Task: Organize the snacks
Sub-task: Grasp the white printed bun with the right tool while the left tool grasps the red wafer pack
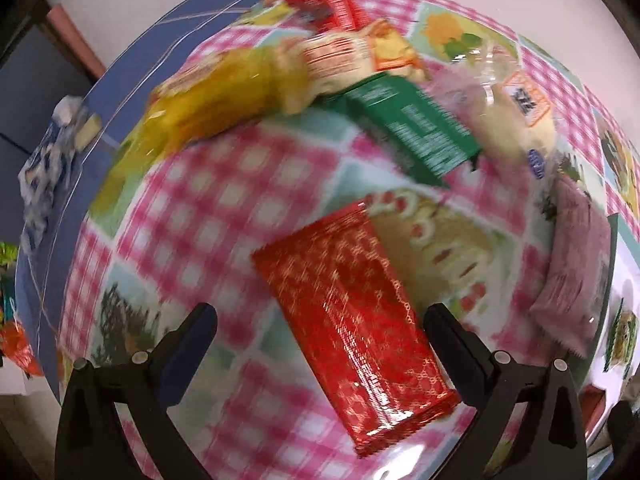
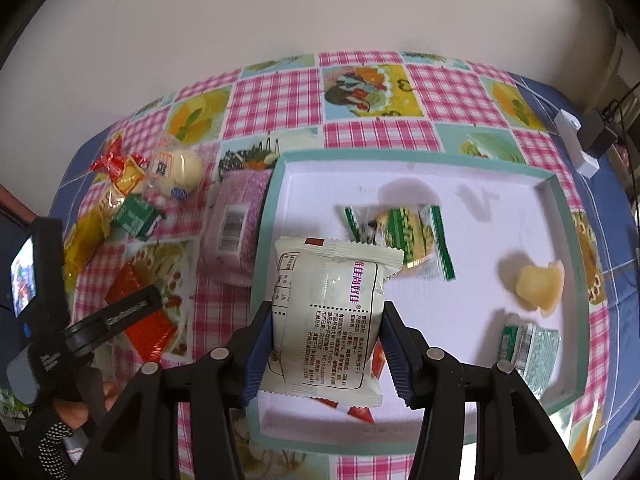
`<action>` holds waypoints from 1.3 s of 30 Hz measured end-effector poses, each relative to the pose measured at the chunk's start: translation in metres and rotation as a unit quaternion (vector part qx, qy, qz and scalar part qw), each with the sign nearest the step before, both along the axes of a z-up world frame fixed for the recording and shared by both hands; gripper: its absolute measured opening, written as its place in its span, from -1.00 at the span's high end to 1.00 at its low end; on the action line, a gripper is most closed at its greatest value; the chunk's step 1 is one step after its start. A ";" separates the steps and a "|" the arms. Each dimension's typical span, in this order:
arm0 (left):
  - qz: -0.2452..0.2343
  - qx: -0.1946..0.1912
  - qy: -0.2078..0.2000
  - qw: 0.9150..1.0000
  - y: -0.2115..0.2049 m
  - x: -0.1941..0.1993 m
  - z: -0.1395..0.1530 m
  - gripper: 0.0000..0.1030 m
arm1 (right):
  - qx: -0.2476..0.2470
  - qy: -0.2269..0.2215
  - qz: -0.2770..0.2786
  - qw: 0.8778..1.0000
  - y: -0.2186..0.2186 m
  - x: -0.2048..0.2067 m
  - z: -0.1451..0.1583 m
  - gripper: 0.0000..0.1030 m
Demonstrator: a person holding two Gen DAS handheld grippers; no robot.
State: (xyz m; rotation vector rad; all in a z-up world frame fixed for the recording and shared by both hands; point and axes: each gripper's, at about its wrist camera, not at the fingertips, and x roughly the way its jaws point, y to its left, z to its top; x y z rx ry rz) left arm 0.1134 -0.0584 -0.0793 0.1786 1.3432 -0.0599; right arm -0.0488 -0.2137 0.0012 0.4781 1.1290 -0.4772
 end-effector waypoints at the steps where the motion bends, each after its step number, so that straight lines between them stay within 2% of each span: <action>1: 0.004 -0.007 0.000 1.000 0.005 -0.003 0.000 -1.00 | 0.002 0.002 -0.002 1.000 0.000 -0.002 -0.001 -0.06; 3: 0.019 -0.037 0.005 0.999 0.017 -0.006 -0.003 -1.00 | 0.006 0.004 -0.008 1.000 0.000 -0.007 -0.001 -0.06; 9: 0.012 -0.039 -0.028 0.999 0.029 -0.008 -0.003 -1.00 | 0.007 0.000 -0.012 1.000 0.004 -0.017 0.005 -0.06; 15: 0.026 -0.042 -0.033 0.998 0.045 -0.011 0.001 -1.00 | 0.006 0.000 -0.009 1.000 0.005 -0.016 0.005 -0.06; 20: 0.016 -0.041 -0.012 0.999 0.053 -0.016 -0.005 -1.00 | 0.009 0.003 -0.014 1.000 0.002 -0.017 0.003 -0.06; 22: 0.012 -0.040 -0.011 0.999 0.050 -0.015 -0.004 -0.94 | 0.010 0.003 -0.017 1.000 0.000 -0.017 0.002 -0.06; 23: 0.009 -0.040 -0.012 0.999 0.049 -0.016 -0.002 -0.85 | 0.010 0.003 -0.018 1.000 0.000 -0.018 0.002 -0.06; 27: -0.014 -0.043 -0.016 0.999 0.038 -0.019 0.012 -0.31 | 0.012 0.002 -0.021 1.000 -0.002 -0.018 0.002 -0.06; 31: -0.018 -0.043 -0.017 0.999 0.033 -0.022 0.014 -0.26 | 0.015 0.001 -0.024 1.000 -0.003 -0.019 0.002 -0.06; 36: -0.014 -0.046 -0.010 0.999 0.033 -0.022 0.017 -0.10 | 0.020 0.000 -0.032 0.999 -0.006 -0.022 0.001 -0.06; 39: -0.005 -0.058 -0.004 0.998 0.036 -0.023 0.022 -0.04 | 0.024 -0.003 -0.037 0.999 -0.009 -0.024 0.002 -0.06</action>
